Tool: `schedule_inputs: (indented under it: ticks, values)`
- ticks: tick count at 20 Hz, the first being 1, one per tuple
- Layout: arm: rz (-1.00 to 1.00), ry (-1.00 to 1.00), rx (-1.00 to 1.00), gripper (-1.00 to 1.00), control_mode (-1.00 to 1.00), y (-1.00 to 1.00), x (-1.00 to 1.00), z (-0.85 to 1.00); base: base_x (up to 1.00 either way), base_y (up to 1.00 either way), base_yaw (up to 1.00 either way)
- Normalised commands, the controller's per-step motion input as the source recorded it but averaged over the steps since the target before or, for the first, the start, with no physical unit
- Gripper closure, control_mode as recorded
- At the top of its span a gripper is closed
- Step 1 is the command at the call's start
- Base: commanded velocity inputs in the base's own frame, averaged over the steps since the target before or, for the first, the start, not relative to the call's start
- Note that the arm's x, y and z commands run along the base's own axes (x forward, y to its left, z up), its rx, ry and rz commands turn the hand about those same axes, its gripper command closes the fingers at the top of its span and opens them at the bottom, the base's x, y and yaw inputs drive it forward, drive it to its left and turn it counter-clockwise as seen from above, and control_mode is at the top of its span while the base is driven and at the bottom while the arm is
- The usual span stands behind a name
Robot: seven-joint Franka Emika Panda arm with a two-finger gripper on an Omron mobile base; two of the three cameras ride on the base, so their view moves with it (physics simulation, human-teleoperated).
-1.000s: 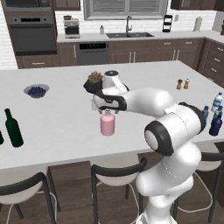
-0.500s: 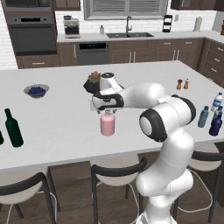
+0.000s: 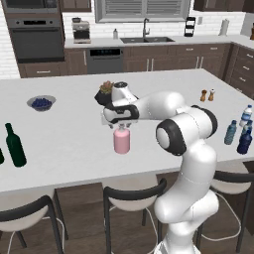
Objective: Move the plastic bottles in the middle to the plastics group, and the glass bottles in the middle to the glass group.
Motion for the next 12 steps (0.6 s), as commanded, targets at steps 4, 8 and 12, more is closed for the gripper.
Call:
schedule_inputs:
  ticks: [4, 8, 12]
  values:
    - [0.00, 0.05, 0.00, -1.00, -1.00, 0.00, -0.01, 0.00, 0.00, 0.00, 0.00]
    - [0.00, 0.06, 0.00, -1.00, -1.00, -0.02, -0.10, 0.00, 0.00, 0.00, 0.00]
    - [0.00, 0.04, 0.00, -1.00, -1.00, -0.08, -0.04, 0.00, 0.00, 0.00, 0.00]
